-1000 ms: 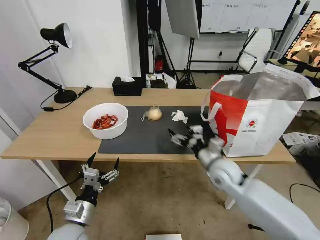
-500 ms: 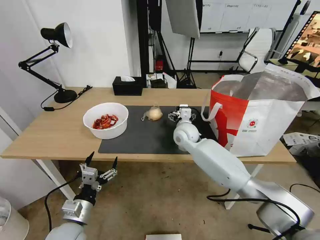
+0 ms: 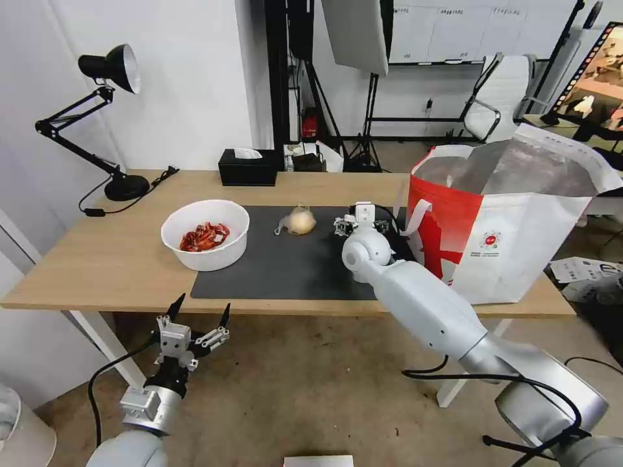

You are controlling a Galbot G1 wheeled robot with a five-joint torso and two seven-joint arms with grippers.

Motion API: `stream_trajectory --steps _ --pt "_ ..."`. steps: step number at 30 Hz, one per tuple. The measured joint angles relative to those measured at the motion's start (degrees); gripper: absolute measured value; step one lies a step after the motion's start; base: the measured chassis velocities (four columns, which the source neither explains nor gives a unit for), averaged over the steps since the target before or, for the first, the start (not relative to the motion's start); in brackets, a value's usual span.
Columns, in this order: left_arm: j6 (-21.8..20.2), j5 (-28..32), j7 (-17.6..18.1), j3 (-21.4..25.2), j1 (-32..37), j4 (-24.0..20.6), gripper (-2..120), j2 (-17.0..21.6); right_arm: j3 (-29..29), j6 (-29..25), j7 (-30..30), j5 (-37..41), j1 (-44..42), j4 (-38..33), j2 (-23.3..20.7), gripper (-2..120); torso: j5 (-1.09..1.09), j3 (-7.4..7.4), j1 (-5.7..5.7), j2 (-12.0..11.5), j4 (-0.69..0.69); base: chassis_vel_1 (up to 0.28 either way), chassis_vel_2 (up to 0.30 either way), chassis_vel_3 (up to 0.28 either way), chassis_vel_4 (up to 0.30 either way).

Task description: Pick up the trash from the table and place it into the takeout bag.

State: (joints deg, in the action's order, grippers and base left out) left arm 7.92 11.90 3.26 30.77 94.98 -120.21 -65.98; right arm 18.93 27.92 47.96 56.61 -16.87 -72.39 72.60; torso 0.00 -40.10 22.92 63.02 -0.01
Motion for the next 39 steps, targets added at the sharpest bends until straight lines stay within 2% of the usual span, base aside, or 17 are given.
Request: stream_trajectory --steps 18,21,22,25,29,33,34,37,38,39 --pt "-0.2 0.2 0.0 -0.5 0.4 0.0 100 0.1 -2.3 -0.6 -5.4 0.0 -1.9 2.4 0.9 99 0.00 0.00 0.00 0.0 0.01 0.000 0.000 0.000 0.000" --pt "-0.3 0.2 0.0 -0.5 0.5 0.0 100 0.0 -2.5 -1.7 -6.8 -0.1 -2.1 2.6 0.7 86 0.00 0.00 0.00 0.0 0.01 0.000 0.000 0.000 0.000" --pt "-0.3 0.2 0.0 -0.5 0.5 0.0 100 0.0 -2.5 -1.7 -6.8 -0.1 -2.1 2.6 0.7 86 0.00 0.00 0.00 0.0 0.01 0.000 0.000 0.000 0.000" --pt "-0.3 0.2 0.0 -0.4 0.7 0.1 100 0.0 -2.7 -2.8 -8.1 -0.5 -2.4 2.6 0.6 69 0.00 0.00 0.00 0.0 0.01 0.000 0.000 0.000 0.000" --pt "-0.3 0.2 0.0 -0.5 0.8 0.1 100 0.0 -2.7 -3.6 -9.1 -1.0 -2.6 2.6 0.5 61 0.00 0.00 0.00 0.0 0.00 0.000 0.000 0.000 0.000" --pt "-0.1 0.1 -0.8 -0.6 0.9 -0.5 100 0.5 -2.5 -4.5 -9.6 -1.5 -2.9 1.6 0.3 41 0.00 0.00 0.00 0.0 0.01 0.000 0.000 0.000 0.000" --pt "-0.1 0.1 -0.8 -0.6 0.9 -0.5 100 0.5 -2.5 -4.5 -9.6 -1.5 -2.9 1.6 0.3 41 0.00 0.00 0.00 0.0 0.01 0.000 0.000 0.000 0.000" --pt "-0.1 0.4 -0.8 -0.5 0.6 -0.5 100 0.8 -2.5 -4.8 -9.6 -1.9 -3.4 1.5 0.3 26 0.00 0.00 0.00 0.0 0.01 0.000 0.000 0.000 0.000" --pt "-0.1 0.4 -0.8 -0.5 0.6 -0.5 100 0.8 -2.5 -4.8 -9.6 -1.9 -3.4 1.5 0.3 26 0.00 0.00 0.00 0.0 0.01 0.000 0.000 0.000 0.000" --pt "-0.1 0.4 -0.8 -0.5 0.6 -0.5 100 0.8 -2.6 -5.0 -9.8 -2.0 -3.7 1.4 0.2 21 0.00 0.00 0.00 0.0 0.00 0.000 0.000 0.000 0.000"
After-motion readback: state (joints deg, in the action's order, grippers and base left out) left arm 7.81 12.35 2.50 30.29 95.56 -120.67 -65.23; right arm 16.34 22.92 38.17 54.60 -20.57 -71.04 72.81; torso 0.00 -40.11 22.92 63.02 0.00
